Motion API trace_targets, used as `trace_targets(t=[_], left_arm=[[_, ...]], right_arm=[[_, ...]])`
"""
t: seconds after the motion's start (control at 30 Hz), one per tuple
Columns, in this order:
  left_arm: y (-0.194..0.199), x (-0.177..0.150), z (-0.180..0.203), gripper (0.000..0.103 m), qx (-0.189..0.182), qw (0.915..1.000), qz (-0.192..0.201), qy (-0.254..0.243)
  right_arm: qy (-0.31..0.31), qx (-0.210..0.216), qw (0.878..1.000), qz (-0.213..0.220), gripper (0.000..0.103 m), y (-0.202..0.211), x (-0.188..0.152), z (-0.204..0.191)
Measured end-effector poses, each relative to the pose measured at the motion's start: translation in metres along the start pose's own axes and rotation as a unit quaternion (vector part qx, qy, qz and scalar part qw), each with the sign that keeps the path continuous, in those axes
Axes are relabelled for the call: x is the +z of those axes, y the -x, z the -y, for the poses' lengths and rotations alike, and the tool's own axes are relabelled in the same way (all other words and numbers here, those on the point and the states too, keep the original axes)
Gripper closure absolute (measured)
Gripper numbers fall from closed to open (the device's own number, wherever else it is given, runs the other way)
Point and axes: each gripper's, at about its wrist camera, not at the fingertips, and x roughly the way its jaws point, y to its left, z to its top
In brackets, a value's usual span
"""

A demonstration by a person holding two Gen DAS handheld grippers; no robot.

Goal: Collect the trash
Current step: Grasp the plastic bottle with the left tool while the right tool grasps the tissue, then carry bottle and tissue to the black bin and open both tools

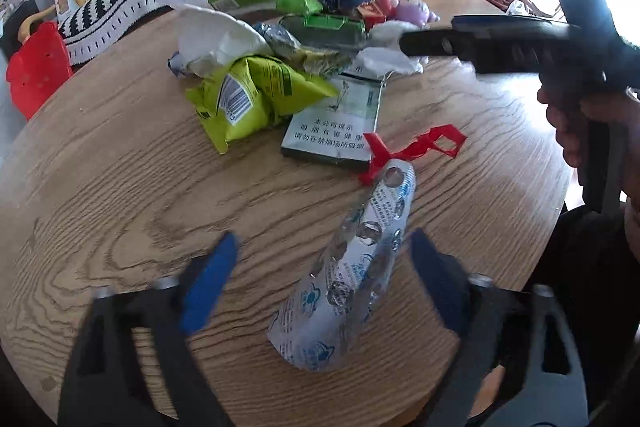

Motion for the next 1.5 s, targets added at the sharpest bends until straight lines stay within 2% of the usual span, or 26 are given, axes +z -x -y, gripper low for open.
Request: trace_targets(t=[0.03, 0.07, 0.1, 0.13, 0.17, 0.2, 0.23, 0.37, 0.53, 0.63, 0.87, 0.93, 1.07, 1.17, 1.27, 1.37, 1.43, 1.5], left_arm=[[-0.002, 0.000, -0.001, 0.032, -0.006, 1.0000, -0.001, 0.002], [-0.004, 0.001, -0.002, 0.038, -0.010, 0.9999, -0.001, 0.004], [-0.005, 0.001, -0.003, 0.048, -0.006, 1.0000, 0.003, 0.002], [-0.004, 0.001, -0.003, 0.054, -0.003, 1.0000, 0.007, 0.000], [-0.004, 0.001, -0.004, 0.063, -0.008, 0.9999, 0.007, 0.002], [-0.002, 0.000, -0.006, 0.071, -0.018, 0.9997, 0.011, 0.011], [-0.001, 0.000, -0.007, 0.072, -0.024, 0.9995, 0.012, 0.018], [0.009, 0.000, -0.007, 0.077, -0.016, 0.9989, 0.037, 0.024], [0.034, 0.002, -0.013, 0.078, -0.023, 0.9950, 0.085, 0.046], [0.039, 0.004, -0.020, 0.078, -0.028, 0.9924, 0.096, 0.072], [0.041, 0.009, -0.015, 0.078, -0.045, 0.9910, 0.098, 0.078], [0.044, 0.014, -0.005, 0.078, -0.054, 0.9904, 0.106, 0.070], [0.057, 0.023, 0.022, 0.078, -0.069, 0.9892, 0.117, 0.055], [0.075, 0.029, 0.060, 0.078, -0.085, 0.9876, 0.127, 0.035], [0.089, 0.037, 0.128, 0.078, -0.109, 0.9848, 0.133, -0.026], [0.077, 0.040, 0.218, 0.077, -0.170, 0.9762, 0.090, -0.100], [0.060, 0.035, 0.265, 0.077, -0.185, 0.9709, 0.063, -0.138], [0.026, 0.026, 0.312, 0.076, -0.201, 0.9655, 0.022, -0.165]], right_arm=[[-0.005, -0.008, 1.000, -0.002, 0.014, -0.005, 0.002, 0.000], [-0.004, -0.015, 1.000, -0.011, 0.021, -0.012, 0.004, 0.000], [-0.003, -0.017, 0.999, -0.037, 0.034, -0.023, 0.004, 0.000], [-0.011, -0.007, 0.999, -0.047, 0.042, -0.029, 0.002, 0.001], [-0.034, 0.026, 0.998, -0.050, 0.060, -0.031, 0.001, 0.006], [-0.048, 0.034, 0.997, -0.054, 0.084, -0.031, 0.002, 0.009], [-0.053, 0.035, 0.997, -0.051, 0.087, -0.029, 0.002, 0.010], [-0.054, 0.031, 0.998, -0.005, 0.090, -0.007, 0.005, 0.012], [-0.074, 0.063, 0.993, 0.064, 0.090, 0.030, 0.006, 0.015], [-0.068, 0.053, 0.990, 0.109, 0.090, 0.049, 0.007, 0.012], [-0.090, 0.069, 0.991, 0.064, 0.090, 0.027, 0.005, 0.014], [-0.099, 0.076, 0.989, 0.076, 0.090, 0.036, 0.004, 0.017], [-0.127, 0.087, 0.979, 0.132, 0.090, 0.089, -0.016, 0.038], [-0.150, 0.073, 0.973, 0.158, 0.090, 0.150, -0.056, 0.079], [-0.179, 0.042, 0.969, 0.168, 0.090, 0.199, -0.100, 0.121], [-0.243, 0.033, 0.957, 0.152, 0.090, 0.236, -0.156, 0.175], [-0.286, 0.034, 0.949, 0.124, 0.090, 0.244, -0.199, 0.204], [-0.312, 0.010, 0.946, 0.088, 0.090, 0.239, -0.243, 0.226]])
